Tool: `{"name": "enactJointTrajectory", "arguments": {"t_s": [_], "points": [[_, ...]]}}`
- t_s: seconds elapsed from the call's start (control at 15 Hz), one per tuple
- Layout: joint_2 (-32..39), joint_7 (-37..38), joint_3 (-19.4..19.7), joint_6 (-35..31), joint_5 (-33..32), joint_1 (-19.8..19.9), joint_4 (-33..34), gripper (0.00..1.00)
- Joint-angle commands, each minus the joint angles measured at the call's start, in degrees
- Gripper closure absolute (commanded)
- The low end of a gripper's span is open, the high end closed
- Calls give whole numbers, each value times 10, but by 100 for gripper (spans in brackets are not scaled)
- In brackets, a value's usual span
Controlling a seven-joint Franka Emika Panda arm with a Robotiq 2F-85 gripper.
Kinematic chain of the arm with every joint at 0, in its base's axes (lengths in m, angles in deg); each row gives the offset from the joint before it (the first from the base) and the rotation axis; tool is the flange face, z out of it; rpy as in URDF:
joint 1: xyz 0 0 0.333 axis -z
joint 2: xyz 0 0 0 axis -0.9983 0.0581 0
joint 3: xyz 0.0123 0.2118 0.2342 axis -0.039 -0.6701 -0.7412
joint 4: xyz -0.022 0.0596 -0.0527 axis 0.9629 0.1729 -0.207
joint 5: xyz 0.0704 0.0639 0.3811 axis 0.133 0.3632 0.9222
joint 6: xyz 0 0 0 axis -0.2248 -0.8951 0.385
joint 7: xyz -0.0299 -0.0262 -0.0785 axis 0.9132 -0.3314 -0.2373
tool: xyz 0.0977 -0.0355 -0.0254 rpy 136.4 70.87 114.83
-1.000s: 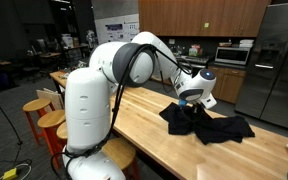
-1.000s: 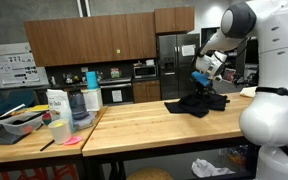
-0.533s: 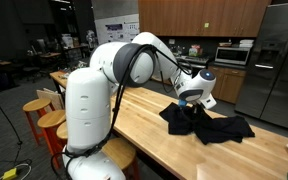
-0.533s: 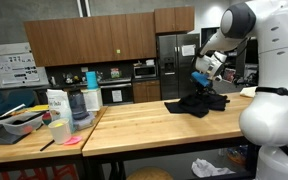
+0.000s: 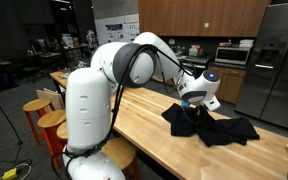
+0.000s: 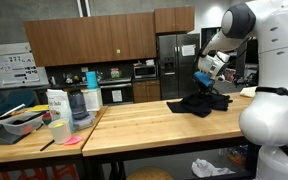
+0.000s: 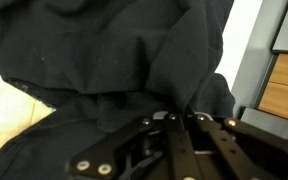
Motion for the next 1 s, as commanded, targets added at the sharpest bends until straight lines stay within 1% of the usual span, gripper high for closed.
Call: {"name": "enactJointTrajectory", "arguments": {"t_s": [0.0, 0.6, 0.93], "points": [[-2, 2, 11, 11, 24, 15, 0, 98], [5, 9, 42, 20, 65, 46, -7, 98], [9, 22, 49, 26, 57, 46, -10, 98]]}}
